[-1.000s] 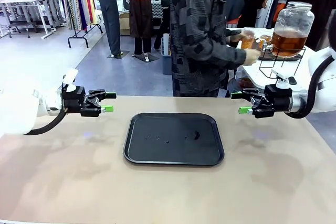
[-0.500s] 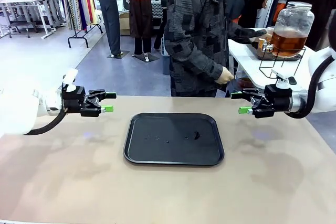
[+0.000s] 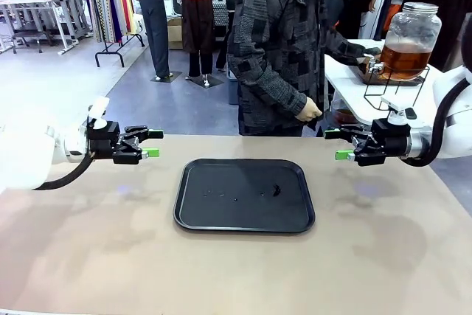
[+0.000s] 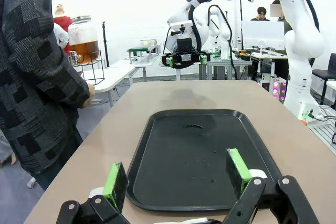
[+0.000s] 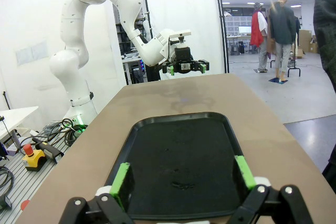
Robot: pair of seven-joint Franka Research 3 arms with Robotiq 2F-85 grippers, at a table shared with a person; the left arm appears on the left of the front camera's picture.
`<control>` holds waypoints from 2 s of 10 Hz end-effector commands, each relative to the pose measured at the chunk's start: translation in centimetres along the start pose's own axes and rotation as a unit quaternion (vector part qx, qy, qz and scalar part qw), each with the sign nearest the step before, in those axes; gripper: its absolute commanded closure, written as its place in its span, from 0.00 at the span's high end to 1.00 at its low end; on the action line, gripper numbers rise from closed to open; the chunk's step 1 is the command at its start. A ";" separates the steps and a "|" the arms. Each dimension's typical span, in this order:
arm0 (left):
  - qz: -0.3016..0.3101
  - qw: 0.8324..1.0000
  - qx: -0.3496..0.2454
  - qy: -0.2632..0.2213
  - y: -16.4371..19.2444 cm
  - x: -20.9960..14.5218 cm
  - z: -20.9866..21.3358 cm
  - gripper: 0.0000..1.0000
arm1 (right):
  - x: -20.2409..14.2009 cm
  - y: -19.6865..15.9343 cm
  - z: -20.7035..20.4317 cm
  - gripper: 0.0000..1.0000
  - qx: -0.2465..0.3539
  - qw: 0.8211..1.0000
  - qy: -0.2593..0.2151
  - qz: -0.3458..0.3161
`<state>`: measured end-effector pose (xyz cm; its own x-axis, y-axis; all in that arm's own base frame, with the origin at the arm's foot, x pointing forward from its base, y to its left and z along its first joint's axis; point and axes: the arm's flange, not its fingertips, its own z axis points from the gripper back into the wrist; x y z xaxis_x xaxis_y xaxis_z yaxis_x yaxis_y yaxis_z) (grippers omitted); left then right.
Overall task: Pour the drink into the iced cup.
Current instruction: Open the gripper to release the iced cup you were holding.
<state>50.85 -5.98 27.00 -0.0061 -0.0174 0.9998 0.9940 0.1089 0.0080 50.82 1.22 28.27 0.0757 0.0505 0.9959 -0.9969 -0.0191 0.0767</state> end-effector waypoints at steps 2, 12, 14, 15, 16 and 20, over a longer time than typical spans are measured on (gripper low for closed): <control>-0.001 1.000 0.000 -0.002 0.0 0.1 0.0 1.00 | 0.2 -0.1 -0.1 1.00 0.001 1.000 0.000 -0.001; -0.001 1.000 0.000 -0.002 0.0 0.1 0.0 1.00 | 0.2 -0.1 -0.1 1.00 0.001 1.000 0.000 -0.001; -0.001 1.000 0.000 -0.002 0.0 0.1 0.0 1.00 | 0.2 -0.1 -0.1 1.00 0.001 1.000 0.000 -0.001; -0.001 1.000 0.000 -0.002 0.0 0.1 0.0 1.00 | 0.2 -0.1 -0.1 1.00 0.001 1.000 0.000 -0.001; -0.001 1.000 0.000 -0.002 0.0 0.1 0.0 1.00 | 0.2 -0.1 -0.1 1.00 0.001 1.000 0.000 -0.001; -0.001 1.000 0.000 -0.002 0.0 0.1 0.0 1.00 | 0.2 -0.1 -0.1 1.00 0.001 1.000 0.000 -0.001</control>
<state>50.85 -5.98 27.00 -0.0061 -0.0174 0.9998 0.9940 0.1089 0.0080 50.82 1.22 28.27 0.0757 0.0505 0.9959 -0.9969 -0.0191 0.0767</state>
